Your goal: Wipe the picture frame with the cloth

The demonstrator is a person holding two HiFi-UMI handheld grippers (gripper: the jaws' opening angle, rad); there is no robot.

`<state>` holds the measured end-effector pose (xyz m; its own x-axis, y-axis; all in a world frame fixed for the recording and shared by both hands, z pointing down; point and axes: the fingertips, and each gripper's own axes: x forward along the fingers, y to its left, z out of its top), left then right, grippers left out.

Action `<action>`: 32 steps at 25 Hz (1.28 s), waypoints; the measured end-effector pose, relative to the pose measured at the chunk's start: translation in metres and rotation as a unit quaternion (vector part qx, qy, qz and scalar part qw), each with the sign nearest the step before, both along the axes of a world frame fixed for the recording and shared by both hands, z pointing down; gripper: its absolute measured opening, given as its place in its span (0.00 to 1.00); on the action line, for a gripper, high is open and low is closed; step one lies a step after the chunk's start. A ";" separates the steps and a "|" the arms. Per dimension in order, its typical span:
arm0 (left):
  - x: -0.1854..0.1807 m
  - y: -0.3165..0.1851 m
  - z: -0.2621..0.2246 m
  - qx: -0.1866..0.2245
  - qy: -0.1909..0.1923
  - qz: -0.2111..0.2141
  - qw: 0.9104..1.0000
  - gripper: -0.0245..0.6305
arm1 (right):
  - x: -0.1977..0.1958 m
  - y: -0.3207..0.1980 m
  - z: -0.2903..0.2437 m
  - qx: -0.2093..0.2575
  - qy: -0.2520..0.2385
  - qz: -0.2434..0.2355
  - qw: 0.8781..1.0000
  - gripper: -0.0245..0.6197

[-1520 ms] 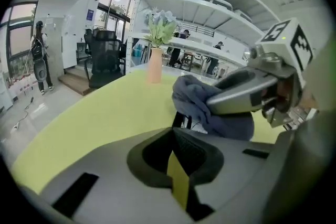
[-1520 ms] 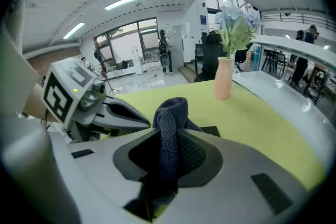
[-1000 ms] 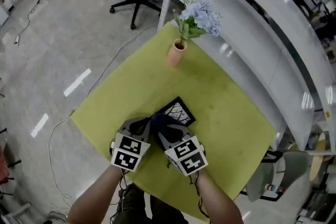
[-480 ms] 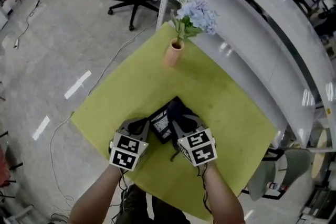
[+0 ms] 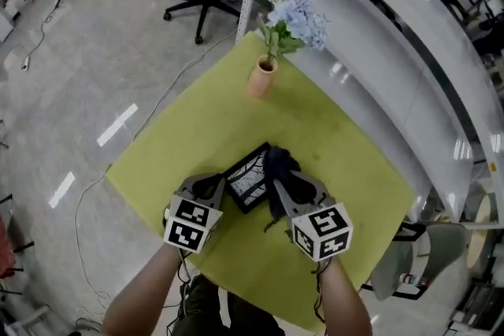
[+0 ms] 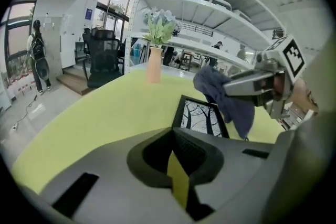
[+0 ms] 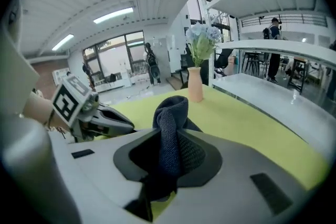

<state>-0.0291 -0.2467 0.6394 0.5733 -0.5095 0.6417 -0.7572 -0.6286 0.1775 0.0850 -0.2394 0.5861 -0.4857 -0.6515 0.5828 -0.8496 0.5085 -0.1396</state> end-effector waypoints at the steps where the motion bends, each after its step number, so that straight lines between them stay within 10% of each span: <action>1: 0.000 0.000 0.000 0.000 0.000 0.000 1.000 0.05 | -0.008 0.008 -0.008 0.000 -0.018 -0.013 1.000 0.16; 12: -0.001 0.001 -0.001 0.000 0.000 0.000 1.000 0.05 | -0.085 0.087 0.038 -0.071 0.006 -0.142 0.987 0.17; 32: 0.004 0.006 0.000 0.006 -0.004 0.026 1.000 0.05 | -0.016 0.030 0.051 -0.095 0.020 -0.039 0.995 0.17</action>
<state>-0.0251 -0.2406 0.6390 0.5939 -0.4865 0.6408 -0.7246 -0.6696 0.1632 0.0686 -0.2092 0.6374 -0.5046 -0.4893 0.7113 -0.8157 0.5400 -0.2072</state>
